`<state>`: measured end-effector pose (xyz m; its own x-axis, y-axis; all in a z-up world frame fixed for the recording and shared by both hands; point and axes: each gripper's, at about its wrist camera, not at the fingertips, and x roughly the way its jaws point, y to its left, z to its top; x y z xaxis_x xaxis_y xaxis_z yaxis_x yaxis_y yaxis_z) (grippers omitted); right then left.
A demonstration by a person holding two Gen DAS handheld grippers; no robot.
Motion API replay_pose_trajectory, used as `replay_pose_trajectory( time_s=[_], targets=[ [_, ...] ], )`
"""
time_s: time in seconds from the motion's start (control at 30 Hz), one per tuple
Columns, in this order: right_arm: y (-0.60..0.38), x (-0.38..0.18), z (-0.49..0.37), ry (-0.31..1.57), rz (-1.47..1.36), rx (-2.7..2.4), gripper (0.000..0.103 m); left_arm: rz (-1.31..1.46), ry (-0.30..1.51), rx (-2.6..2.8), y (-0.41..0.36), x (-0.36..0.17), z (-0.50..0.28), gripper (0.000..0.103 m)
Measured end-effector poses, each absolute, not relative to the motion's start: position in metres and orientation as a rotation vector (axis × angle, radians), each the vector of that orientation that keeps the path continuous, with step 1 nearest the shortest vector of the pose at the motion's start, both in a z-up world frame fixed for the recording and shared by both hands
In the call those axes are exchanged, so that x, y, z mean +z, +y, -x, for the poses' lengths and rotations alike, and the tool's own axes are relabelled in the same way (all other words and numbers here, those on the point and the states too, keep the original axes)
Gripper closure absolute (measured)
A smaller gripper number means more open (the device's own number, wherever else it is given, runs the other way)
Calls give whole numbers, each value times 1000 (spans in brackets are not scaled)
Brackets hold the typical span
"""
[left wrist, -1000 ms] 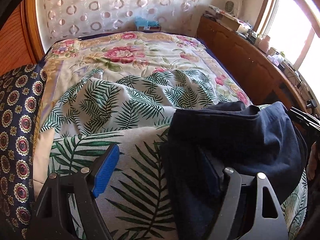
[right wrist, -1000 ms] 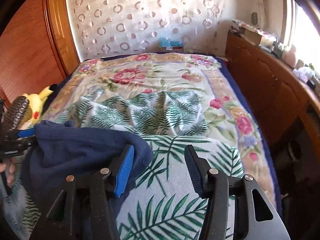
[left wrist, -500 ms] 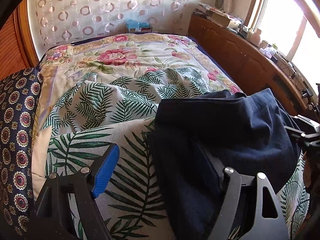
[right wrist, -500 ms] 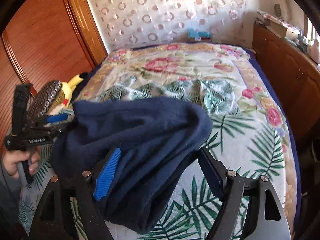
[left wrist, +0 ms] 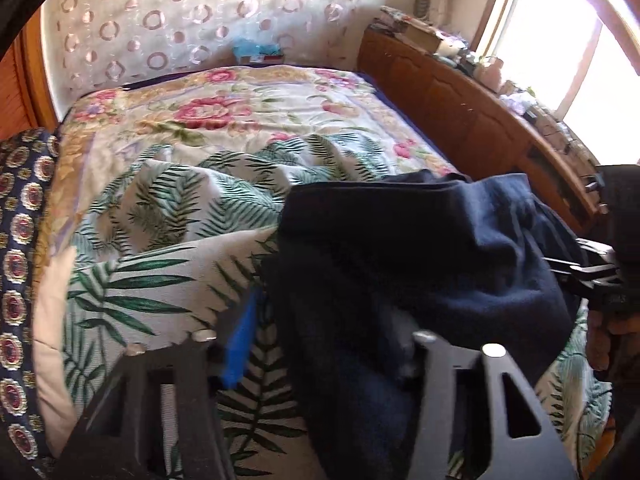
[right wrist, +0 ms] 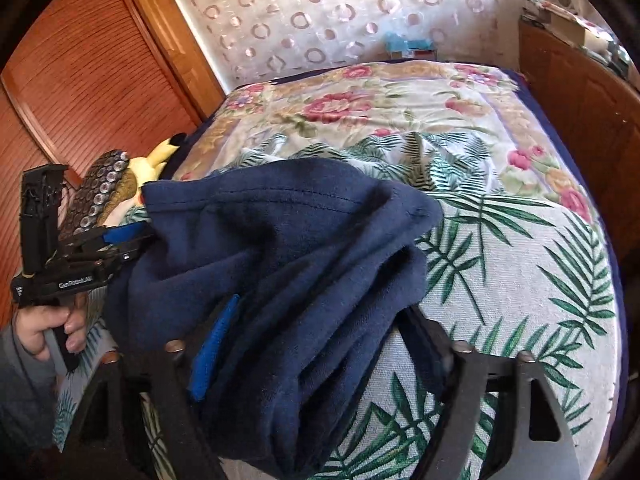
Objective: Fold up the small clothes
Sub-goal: 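Lift the folded shirt with both grippers and carry it onto the clothes stack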
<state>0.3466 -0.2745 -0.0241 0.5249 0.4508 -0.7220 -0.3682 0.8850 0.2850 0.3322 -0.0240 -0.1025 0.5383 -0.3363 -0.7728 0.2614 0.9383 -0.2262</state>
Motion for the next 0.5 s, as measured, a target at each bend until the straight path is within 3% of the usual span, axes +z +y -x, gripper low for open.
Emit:
replay_pose_trajectory(
  time_s=[0.07,0.1,0.13,0.5],
  targets=[
    [-273,-23,-345,880,-81,517,54,95,936,-368,-24,-102,-333,73],
    [-273,-24,-344,872,-74,534,68,120,942,-395,-23,-101,-333,86],
    [-273,-22,-343,861,-65,544,75,134,942,-402,-23,-99,-333,88],
    [-259,50,-312,630,85,619,81,199,700,-399,8,-11,-262,90]
  ],
)
